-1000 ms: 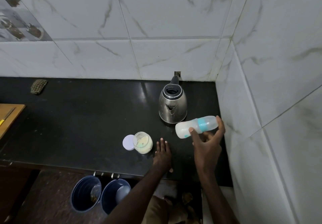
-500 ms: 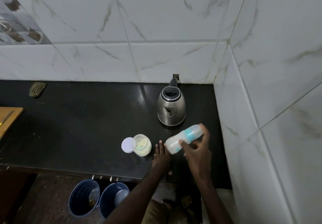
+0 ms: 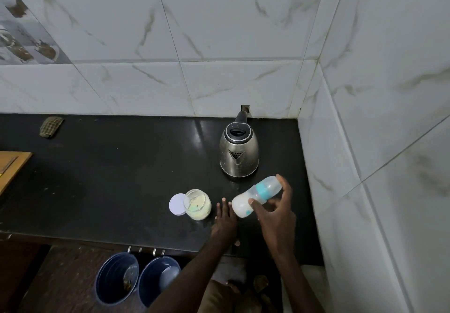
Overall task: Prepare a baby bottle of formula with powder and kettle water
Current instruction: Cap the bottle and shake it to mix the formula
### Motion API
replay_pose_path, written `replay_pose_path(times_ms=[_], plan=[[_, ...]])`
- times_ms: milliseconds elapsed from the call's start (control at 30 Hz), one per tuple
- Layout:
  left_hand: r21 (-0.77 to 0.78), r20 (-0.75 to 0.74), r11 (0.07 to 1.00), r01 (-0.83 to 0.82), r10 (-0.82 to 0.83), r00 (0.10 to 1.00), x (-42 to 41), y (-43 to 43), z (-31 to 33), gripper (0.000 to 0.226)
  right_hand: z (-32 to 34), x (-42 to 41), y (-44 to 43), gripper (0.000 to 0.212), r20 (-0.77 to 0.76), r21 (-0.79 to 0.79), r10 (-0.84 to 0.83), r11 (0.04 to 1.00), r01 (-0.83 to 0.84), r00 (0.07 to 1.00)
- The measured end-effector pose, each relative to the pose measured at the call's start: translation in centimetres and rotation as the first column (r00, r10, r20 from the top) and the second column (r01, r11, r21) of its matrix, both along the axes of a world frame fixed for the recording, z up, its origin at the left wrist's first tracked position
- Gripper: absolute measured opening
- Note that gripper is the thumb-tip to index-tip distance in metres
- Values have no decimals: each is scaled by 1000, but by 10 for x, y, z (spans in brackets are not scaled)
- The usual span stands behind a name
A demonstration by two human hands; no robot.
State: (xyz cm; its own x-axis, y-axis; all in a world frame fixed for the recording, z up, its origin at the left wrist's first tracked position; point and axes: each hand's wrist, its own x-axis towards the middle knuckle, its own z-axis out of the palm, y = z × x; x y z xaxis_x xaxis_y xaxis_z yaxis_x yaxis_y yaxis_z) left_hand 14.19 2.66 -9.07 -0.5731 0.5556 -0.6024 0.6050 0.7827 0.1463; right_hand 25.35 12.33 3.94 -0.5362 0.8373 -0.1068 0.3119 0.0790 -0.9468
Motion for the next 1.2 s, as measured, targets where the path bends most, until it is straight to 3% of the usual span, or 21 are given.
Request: replay_pose_path(times_ms=[167,367,600,733,800,1000,1133,1200], plan=[[5,-11,1000,-2,2,1000,0,2,-2,138,17,-3,18,91,-186,-32,-256,966,255,949],[6,16,1000,-14,14,1000,0,1,-1,137,-3,0,2,94,29,5,41,999,-41,999],[15,-20,1000,5,-5,1000,0,1,-5,138,22,-1,21,90,-214,24,-267,960,279,939],[20,-2,1000,-12,12,1000,1,1,-2,140,-2,4,10,95,-24,4,-2,1000,2,1000],[19,0,1000,-13,13,1000,0,0,0,140,-5,7,11,95,-11,12,20,1000,-20,1000],[12,-16,1000,6,-6,1000,-1,0,-3,140,10,3,26,89,-181,-8,-289,956,293,940],[21,6,1000,-14,14,1000,1,1,0,139,-4,5,10,94,-12,-15,7,1000,-7,1000],[24,8,1000,-15,15,1000,1,0,2,139,-4,7,11,91,2,11,36,999,-36,999]])
